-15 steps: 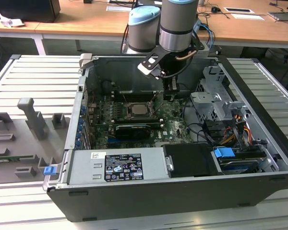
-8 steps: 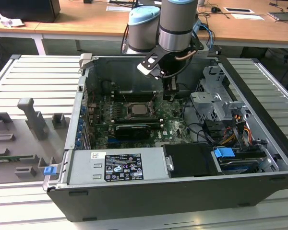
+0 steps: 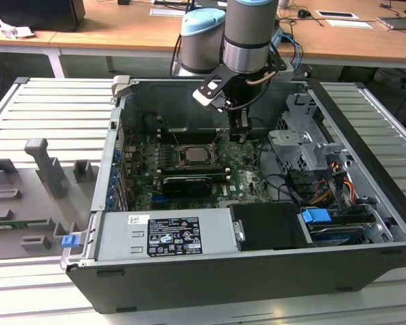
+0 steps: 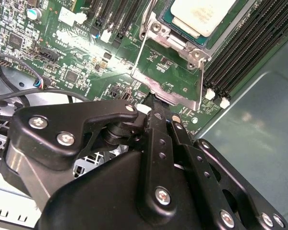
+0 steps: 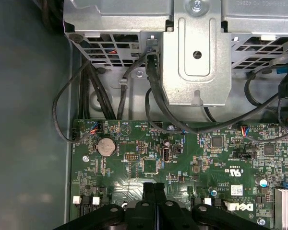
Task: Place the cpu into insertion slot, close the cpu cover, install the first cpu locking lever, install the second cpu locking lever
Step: 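Close the cpu cover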
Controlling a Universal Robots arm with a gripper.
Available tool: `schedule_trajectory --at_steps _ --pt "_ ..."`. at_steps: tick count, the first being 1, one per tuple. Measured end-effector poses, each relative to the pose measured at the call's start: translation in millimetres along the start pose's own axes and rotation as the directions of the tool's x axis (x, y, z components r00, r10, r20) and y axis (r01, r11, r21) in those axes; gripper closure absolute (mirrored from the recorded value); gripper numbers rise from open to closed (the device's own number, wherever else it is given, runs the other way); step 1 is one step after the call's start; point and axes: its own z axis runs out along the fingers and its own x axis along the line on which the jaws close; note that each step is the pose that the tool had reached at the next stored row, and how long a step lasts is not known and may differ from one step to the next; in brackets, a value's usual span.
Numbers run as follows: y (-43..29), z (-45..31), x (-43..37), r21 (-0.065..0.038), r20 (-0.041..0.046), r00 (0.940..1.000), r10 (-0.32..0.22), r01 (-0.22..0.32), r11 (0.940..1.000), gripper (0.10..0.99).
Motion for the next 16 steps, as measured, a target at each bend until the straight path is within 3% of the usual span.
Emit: schedule_trajectory --at_steps 16 --pt "-3.6 -0.1 0.0 0.000 -0.0011 1.0000 0.000 0.000 1.0000 0.980"
